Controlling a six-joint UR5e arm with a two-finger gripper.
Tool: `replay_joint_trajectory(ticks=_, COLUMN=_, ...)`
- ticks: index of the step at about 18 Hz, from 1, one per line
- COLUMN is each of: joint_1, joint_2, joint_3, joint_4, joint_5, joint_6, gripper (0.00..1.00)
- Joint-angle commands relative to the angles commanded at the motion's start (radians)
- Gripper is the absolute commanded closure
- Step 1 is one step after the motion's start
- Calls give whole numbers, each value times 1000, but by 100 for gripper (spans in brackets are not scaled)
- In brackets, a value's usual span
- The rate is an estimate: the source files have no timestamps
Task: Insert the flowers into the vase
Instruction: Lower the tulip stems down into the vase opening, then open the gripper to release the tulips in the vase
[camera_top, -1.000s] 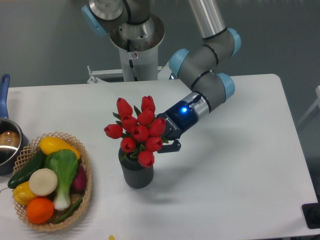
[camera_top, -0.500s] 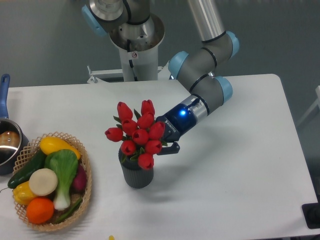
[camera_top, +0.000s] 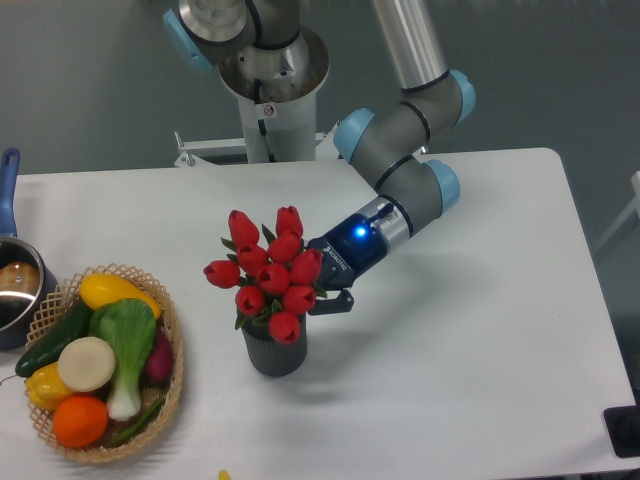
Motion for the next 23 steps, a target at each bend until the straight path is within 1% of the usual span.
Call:
replay_joint_trajectory(ticks=3, joint_1=2, joint_2=2, joint_3=2, joint_4=2, joint_5=0, joint_6=2, gripper=64)
replay_joint_trajectory(ticks=5, joint_1=2, joint_2=3, joint_3=2, joint_4=2, joint_5=0, joint_6=2, gripper=60)
replay_joint_trajectory(ticks=7, joint_1=2, joint_2=3, joint_3=2, joint_4=2, joint_5=0, joint_6=11, gripper=52)
replay_joint_trajectory(ticks=10, joint_1=3, joint_2=3, joint_3=-2, joint_4=2, joint_5=0, joint_6=18, gripper=50)
replay_joint_trajectory(ticks=12, joint_1=3, joint_2=3, joint_3=-2, joint_4=2, joint_5=0, joint_6=18, gripper=41)
replay_joint_trajectory(ticks=13, joint_1=5, joint_2=3, joint_3=-2, joint_4=2, joint_5=0, joint_6=18, gripper=40)
replay_joint_trajectory(ticks=14, joint_1=5, joint_2=3, joint_3=-2, joint_4=2, joint_5=0, joint_6=18, gripper=36)
replay_joint_trajectory(ticks=15, joint_1=6, joint_2=5, joint_3=-2, joint_4=2, joint_5=0, joint_6=20, gripper=27)
replay_joint_trajectory(ticks=16, joint_1=8, joint_2=6, joint_3=-2, joint_4=2, joint_5=0, joint_6=18, gripper=23)
replay_joint_trajectory(ticks=18, joint_1=11, joint_2=8, joint_3=-5, joint_4=2, joint_5=2, joint_6=17, gripper=0)
replay_joint_trajectory(ticks=20, joint_1=14, joint_2=15, joint_3=-11, joint_4=2, joint_5=8, joint_6=17, gripper=0)
replay_joint_trajectory(ticks=21, joint_1=18, joint_2=29, joint_3=-14, joint_4=3, joint_5=11, joint_6=17, gripper=0)
replay_joint_trajectory(ticks=23, joint_1=29, joint_2=47, joint_3=-17, joint_4=2, joint_5=44, joint_6=15, gripper=0)
